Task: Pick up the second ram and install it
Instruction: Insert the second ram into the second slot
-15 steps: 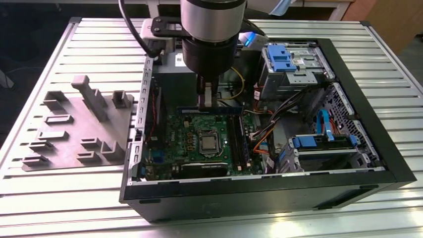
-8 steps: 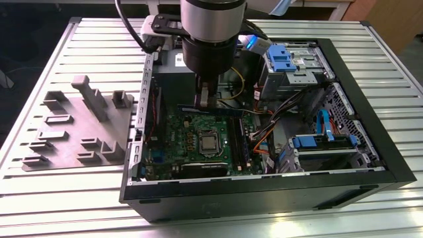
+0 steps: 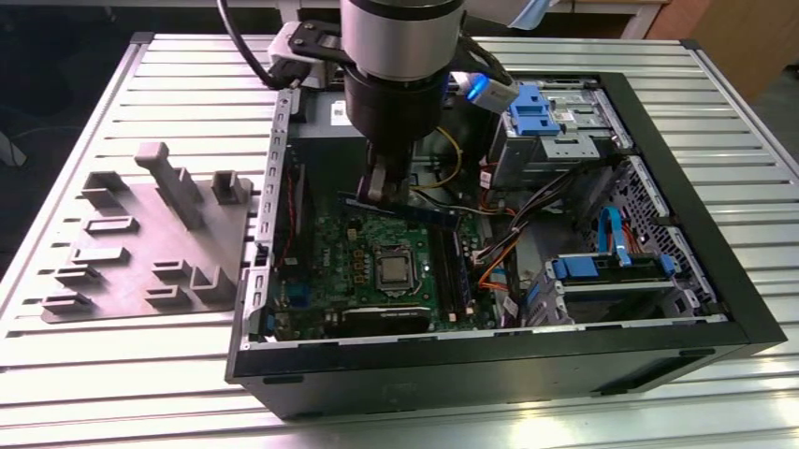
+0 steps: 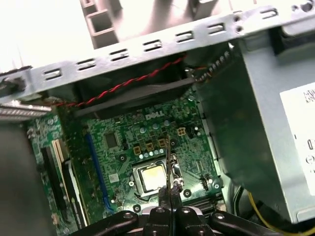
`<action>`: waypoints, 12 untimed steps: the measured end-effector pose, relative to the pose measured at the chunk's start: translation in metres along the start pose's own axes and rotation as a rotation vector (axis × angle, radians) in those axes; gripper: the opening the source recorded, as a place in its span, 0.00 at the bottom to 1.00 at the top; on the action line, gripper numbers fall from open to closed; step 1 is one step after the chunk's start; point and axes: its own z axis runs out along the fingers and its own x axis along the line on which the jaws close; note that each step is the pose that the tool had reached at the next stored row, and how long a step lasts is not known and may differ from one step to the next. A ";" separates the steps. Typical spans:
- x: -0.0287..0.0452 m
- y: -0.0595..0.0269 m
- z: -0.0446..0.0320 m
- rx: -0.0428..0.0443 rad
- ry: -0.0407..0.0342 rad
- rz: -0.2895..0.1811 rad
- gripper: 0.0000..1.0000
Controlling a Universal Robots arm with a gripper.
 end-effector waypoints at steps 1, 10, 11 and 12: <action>0.0000 0.0000 0.0001 0.0004 -0.0005 0.018 0.11; 0.0000 0.0000 0.0007 0.0043 -0.0055 0.181 0.11; 0.0000 0.0000 0.0008 0.0048 -0.0060 0.199 0.11; 0.0000 0.0000 0.0009 0.0052 -0.0066 0.217 0.11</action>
